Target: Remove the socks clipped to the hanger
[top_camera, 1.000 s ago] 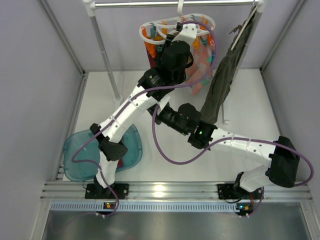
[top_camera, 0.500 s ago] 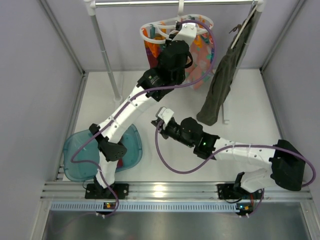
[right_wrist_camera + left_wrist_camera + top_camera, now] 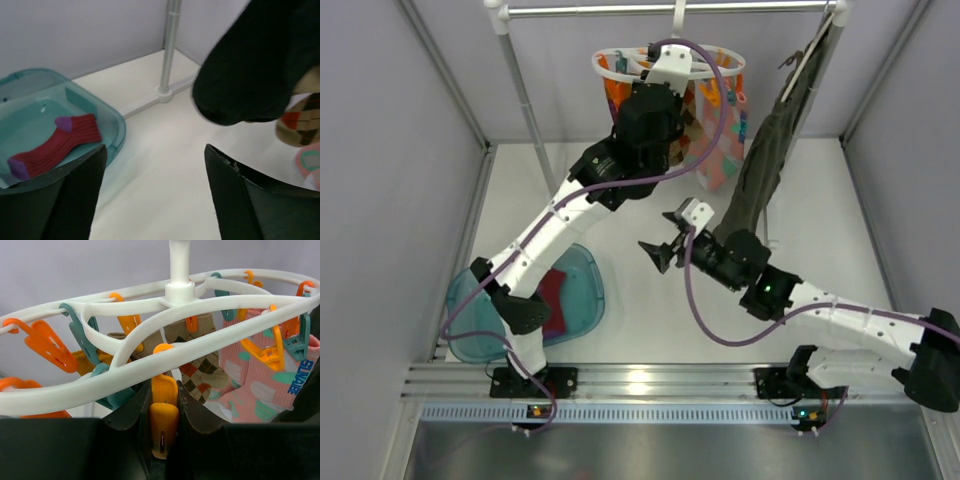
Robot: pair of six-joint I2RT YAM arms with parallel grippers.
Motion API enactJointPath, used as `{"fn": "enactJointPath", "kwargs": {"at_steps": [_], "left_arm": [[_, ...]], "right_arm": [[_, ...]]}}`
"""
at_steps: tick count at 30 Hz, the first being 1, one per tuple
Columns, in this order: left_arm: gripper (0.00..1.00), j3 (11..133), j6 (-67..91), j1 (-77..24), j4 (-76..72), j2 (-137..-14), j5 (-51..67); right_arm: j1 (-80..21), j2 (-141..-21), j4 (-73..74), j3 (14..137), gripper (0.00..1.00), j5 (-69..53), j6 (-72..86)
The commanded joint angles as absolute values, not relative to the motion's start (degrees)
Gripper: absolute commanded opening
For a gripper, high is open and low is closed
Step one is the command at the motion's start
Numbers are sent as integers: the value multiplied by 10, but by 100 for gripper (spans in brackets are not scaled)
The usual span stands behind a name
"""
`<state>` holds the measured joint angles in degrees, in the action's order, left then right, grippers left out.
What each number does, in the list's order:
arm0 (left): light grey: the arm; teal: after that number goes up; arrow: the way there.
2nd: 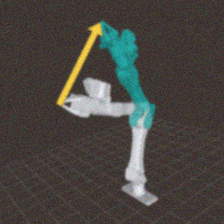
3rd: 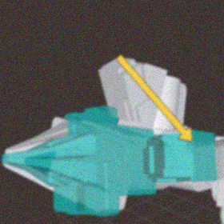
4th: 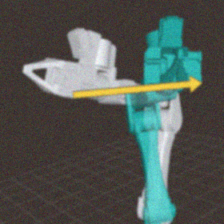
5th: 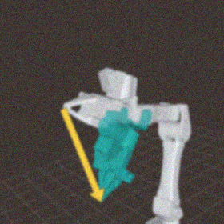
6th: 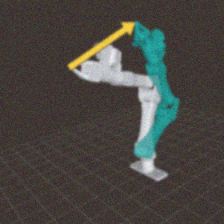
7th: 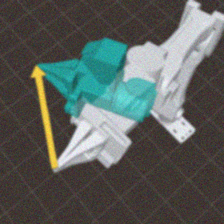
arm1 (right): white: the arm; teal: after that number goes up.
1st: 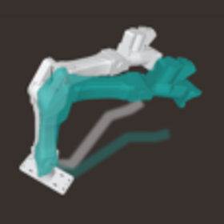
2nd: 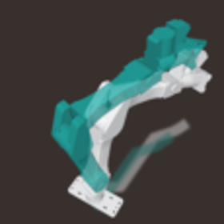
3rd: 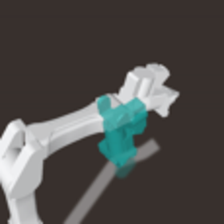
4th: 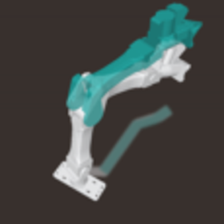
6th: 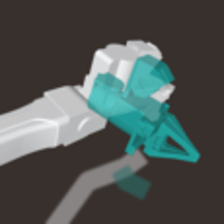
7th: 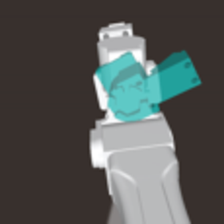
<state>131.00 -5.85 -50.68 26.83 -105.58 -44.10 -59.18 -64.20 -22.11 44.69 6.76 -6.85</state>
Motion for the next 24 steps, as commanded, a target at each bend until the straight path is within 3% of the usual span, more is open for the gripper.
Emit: {"fn": "enactJointPath", "kwargs": {"at_steps": [1,7,15,17,20,21,22,24], "left_arm": [[0,1296,-42,-507,252,-1014,-427],[0,1274,-14,-507,253,-994,-403],[0,1259,-2,-507,252,-975,-379],[0,1258,14,-507,253,-969,-374],[0,1256,16,-507,253,-963,-371],[0,1255,14,-507,253,-962,-371],[0,1255,14,-507,253,-962,-371],[2,1254,11,-507,253,-962,-373]], "right_arm": [[-517,-590,-177,478,81,3,-30],[-451,-633,-136,574,88,-71,-46],[-436,-743,-116,712,87,-53,-91],[-433,-757,-119,726,83,-41,-98],[-430,-773,-124,728,63,-39,-105],[-430,-773,-134,725,41,-42,-106],[-428,-771,-142,716,26,-44,-104],[-428,-765,-157,704,7,-55,-97]]}}
